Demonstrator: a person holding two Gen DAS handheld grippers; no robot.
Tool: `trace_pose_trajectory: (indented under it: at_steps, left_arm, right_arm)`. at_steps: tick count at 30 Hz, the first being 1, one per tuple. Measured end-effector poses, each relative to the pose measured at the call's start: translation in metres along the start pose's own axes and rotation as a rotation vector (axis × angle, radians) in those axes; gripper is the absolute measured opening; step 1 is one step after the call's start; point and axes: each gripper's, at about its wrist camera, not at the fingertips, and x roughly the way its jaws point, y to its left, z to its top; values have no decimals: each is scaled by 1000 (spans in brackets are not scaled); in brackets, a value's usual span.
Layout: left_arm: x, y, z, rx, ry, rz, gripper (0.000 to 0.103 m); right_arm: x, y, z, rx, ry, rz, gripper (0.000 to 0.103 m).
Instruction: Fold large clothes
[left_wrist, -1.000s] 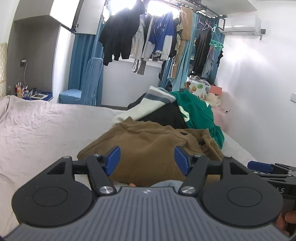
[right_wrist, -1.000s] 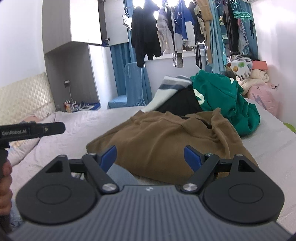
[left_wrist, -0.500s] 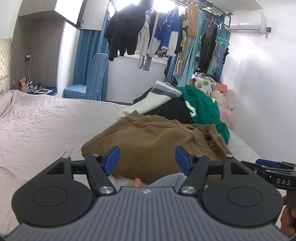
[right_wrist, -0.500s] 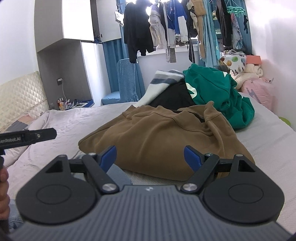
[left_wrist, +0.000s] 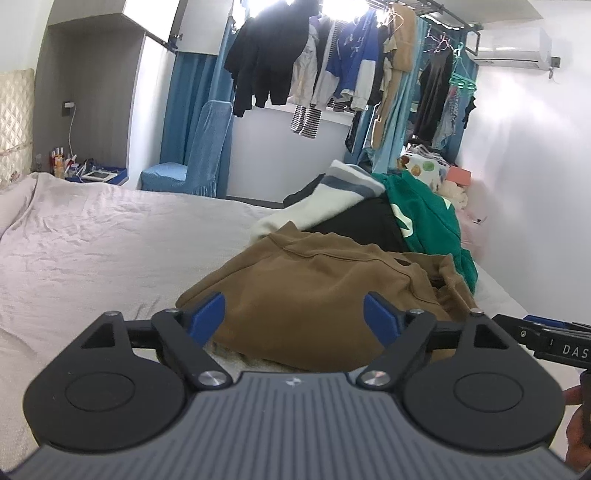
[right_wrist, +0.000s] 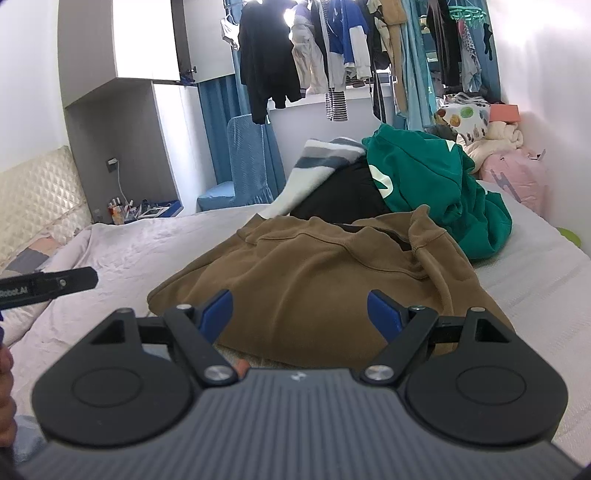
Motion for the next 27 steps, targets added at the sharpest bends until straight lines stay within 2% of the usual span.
trace_pose_trajectory:
  at_steps: [4, 5, 6, 11, 27]
  left_arm:
    - [8, 6, 4, -15, 7, 1, 96]
    - [9, 7, 4, -13, 5, 2, 97]
    - [10, 6, 4, -10, 6, 4, 97]
    - [15, 5, 4, 3, 15, 13, 101]
    - [12, 4, 2, 8, 39, 50, 101]
  right_arm:
    - [9, 1, 3, -2, 20, -6, 86]
    - [11, 1, 4, -6, 23, -14, 90]
    - [13, 1, 3, -8, 26, -21, 103]
    - [17, 1, 3, -1, 28, -24, 103]
    - [24, 9, -4, -17, 59, -21, 103]
